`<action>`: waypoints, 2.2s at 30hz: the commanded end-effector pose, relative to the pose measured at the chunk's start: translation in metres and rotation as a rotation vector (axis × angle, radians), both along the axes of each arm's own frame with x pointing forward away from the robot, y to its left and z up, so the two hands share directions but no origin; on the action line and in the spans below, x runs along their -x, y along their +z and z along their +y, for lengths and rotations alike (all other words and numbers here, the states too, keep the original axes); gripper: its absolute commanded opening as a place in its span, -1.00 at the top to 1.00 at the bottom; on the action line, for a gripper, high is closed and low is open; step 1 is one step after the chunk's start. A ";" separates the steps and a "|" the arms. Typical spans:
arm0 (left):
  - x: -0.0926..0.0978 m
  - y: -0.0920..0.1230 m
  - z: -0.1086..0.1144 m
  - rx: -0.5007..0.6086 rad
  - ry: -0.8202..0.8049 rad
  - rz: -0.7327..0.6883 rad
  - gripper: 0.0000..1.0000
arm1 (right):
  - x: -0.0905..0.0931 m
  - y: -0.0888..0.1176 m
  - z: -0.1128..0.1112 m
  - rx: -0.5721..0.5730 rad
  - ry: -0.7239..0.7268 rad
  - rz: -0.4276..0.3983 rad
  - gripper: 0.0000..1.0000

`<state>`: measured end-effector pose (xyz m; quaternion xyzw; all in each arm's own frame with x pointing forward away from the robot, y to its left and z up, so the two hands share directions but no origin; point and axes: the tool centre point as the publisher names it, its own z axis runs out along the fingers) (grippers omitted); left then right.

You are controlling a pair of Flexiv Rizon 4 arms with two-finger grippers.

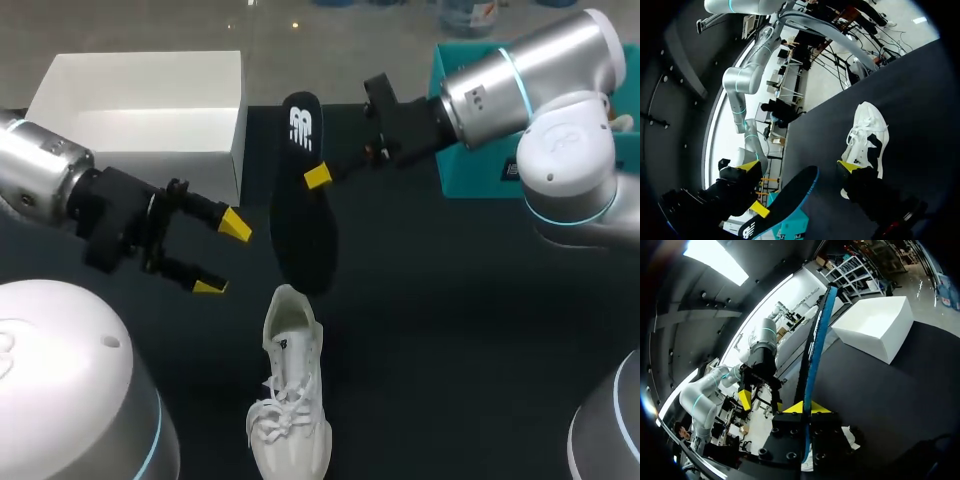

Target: Take the shoe out of the shoebox, open the shoe tongue, remove and reinsert the insole, then place the shoe into the shoebox

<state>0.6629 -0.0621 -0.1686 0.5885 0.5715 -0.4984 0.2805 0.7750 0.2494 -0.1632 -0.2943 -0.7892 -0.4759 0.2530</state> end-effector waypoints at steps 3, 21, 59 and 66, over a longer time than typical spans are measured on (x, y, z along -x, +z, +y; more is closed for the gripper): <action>-0.004 0.005 0.004 -0.008 -0.019 0.004 -1.00 | -0.006 -0.002 0.005 0.016 0.018 0.017 1.00; -0.004 0.005 0.004 -0.008 -0.019 0.004 -1.00 | -0.006 -0.002 0.005 0.016 0.018 0.017 1.00; 0.010 -0.058 0.088 -0.559 0.555 0.450 -1.00 | -0.006 -0.002 0.005 0.016 0.018 0.017 1.00; 0.006 -0.076 0.111 -0.615 0.577 0.574 -1.00 | -0.006 -0.002 0.005 0.016 0.018 0.017 1.00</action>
